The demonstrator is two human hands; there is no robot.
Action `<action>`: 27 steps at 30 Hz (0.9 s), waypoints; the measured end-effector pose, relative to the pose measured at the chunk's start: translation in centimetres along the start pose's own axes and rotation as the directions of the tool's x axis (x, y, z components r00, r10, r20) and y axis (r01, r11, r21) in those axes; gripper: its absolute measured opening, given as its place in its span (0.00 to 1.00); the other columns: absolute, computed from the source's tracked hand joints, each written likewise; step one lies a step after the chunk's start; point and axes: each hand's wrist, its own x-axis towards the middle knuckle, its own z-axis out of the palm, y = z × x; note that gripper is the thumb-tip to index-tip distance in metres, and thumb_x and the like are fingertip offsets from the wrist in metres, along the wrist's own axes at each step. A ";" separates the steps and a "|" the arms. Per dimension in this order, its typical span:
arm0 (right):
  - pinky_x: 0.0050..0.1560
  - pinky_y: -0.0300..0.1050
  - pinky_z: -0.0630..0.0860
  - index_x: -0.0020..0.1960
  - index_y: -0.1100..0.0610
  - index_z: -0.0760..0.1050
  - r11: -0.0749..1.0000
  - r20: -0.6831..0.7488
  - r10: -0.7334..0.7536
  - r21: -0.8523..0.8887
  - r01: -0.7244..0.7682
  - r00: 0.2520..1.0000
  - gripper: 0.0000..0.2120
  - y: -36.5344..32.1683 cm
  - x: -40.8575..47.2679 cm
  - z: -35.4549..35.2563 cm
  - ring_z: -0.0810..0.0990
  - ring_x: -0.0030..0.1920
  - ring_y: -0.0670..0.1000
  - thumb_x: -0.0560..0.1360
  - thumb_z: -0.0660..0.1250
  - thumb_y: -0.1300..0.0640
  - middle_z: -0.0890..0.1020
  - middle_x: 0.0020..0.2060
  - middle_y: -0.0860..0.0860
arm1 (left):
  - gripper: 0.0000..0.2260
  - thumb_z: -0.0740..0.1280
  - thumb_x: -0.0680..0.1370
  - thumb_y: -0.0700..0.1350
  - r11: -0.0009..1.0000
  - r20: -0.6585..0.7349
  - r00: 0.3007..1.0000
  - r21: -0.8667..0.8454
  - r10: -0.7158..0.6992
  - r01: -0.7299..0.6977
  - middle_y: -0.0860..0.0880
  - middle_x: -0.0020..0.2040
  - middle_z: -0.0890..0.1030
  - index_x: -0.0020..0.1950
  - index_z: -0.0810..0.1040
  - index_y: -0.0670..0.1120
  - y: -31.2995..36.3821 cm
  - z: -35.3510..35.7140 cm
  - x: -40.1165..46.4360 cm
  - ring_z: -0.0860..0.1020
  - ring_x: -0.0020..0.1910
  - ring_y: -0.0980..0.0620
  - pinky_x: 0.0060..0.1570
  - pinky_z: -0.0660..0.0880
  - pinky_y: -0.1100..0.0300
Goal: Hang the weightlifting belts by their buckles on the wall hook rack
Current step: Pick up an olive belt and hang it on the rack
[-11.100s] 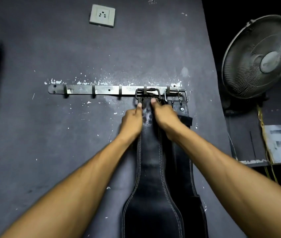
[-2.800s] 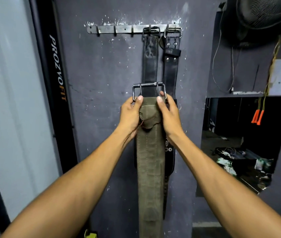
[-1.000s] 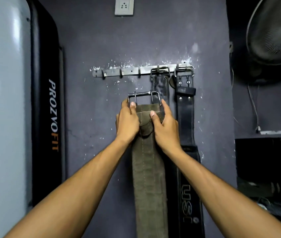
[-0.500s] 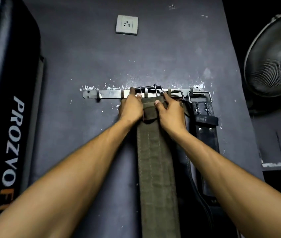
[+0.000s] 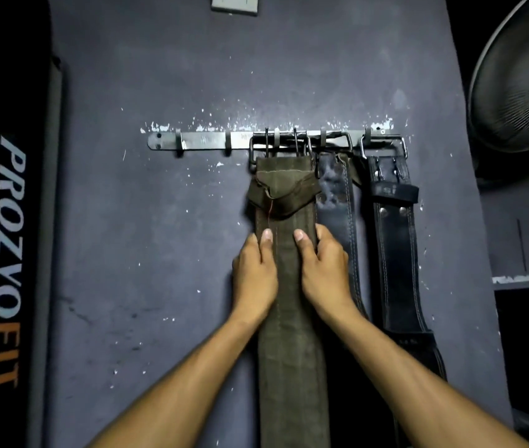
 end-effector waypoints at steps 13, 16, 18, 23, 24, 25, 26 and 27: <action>0.56 0.56 0.83 0.55 0.57 0.85 0.955 0.210 0.258 0.092 -0.282 0.943 0.18 2.1 -13.3 -2.9 0.87 0.53 0.48 0.81 0.65 0.43 0.90 0.48 0.50 | 0.20 0.59 0.85 0.55 0.948 0.102 0.964 -0.181 -0.245 0.260 0.46 0.49 0.89 0.54 0.84 0.42 -4.7 -2.5 -14.1 0.86 0.53 0.44 0.58 0.81 0.41; 0.54 0.56 0.83 0.53 0.57 0.85 0.948 0.183 0.277 0.105 -0.299 0.943 0.18 0.6 -13.4 -3.3 0.87 0.52 0.50 0.82 0.65 0.44 0.89 0.48 0.52 | 0.20 0.59 0.85 0.53 0.945 0.022 0.961 -0.178 -0.275 0.274 0.43 0.46 0.88 0.51 0.84 0.40 -3.5 -2.7 -14.9 0.86 0.47 0.44 0.55 0.82 0.41; 0.55 0.55 0.84 0.52 0.53 0.85 0.904 0.255 0.294 0.238 -0.354 0.921 0.17 -0.1 -13.6 -4.3 0.87 0.52 0.48 0.79 0.66 0.41 0.90 0.47 0.50 | 0.19 0.60 0.86 0.52 0.928 0.044 0.962 -0.255 -0.270 0.272 0.43 0.49 0.88 0.54 0.85 0.40 -2.1 -3.1 -15.5 0.85 0.49 0.50 0.54 0.83 0.47; 0.62 0.57 0.82 0.56 0.50 0.85 0.827 0.497 0.332 0.257 -0.501 0.802 0.11 1.5 -22.9 -9.3 0.87 0.57 0.50 0.80 0.69 0.46 0.89 0.52 0.49 | 0.17 0.59 0.86 0.51 0.892 0.159 0.892 -0.097 -0.424 0.441 0.48 0.52 0.88 0.59 0.84 0.43 -2.0 -5.0 -25.6 0.86 0.55 0.52 0.63 0.81 0.49; 0.61 0.56 0.82 0.54 0.49 0.85 0.843 0.495 0.330 0.230 -0.487 0.804 0.07 2.0 -25.4 -9.9 0.87 0.56 0.47 0.82 0.69 0.51 0.89 0.50 0.47 | 0.17 0.59 0.86 0.50 0.887 0.144 0.883 -0.054 -0.447 0.458 0.46 0.51 0.88 0.57 0.84 0.41 -2.1 -5.2 -27.8 0.86 0.55 0.49 0.63 0.80 0.46; 0.60 0.54 0.82 0.52 0.48 0.85 0.852 0.457 0.346 0.213 -0.478 0.820 0.07 2.1 -27.2 -10.3 0.87 0.54 0.44 0.82 0.67 0.54 0.89 0.48 0.45 | 0.18 0.59 0.87 0.50 0.881 0.105 0.879 -0.040 -0.466 0.472 0.44 0.50 0.88 0.54 0.84 0.40 -1.9 -5.3 -29.2 0.86 0.54 0.46 0.61 0.80 0.44; 0.59 0.51 0.82 0.52 0.48 0.85 0.850 0.410 0.367 0.217 -0.480 0.835 0.08 1.8 -28.2 -10.5 0.87 0.52 0.42 0.83 0.66 0.55 0.89 0.47 0.44 | 0.19 0.58 0.87 0.50 0.879 0.053 0.879 -0.042 -0.473 0.476 0.43 0.49 0.88 0.52 0.84 0.39 -1.7 -5.2 -30.0 0.86 0.53 0.44 0.59 0.81 0.44; 0.58 0.50 0.83 0.53 0.49 0.85 0.847 0.381 0.379 0.225 -0.482 0.843 0.09 1.1 -28.4 -10.7 0.87 0.52 0.42 0.83 0.66 0.55 0.89 0.47 0.44 | 0.20 0.58 0.87 0.51 0.879 0.020 0.880 -0.038 -0.475 0.475 0.43 0.48 0.88 0.50 0.84 0.39 -1.1 -5.4 -30.1 0.86 0.52 0.44 0.56 0.82 0.45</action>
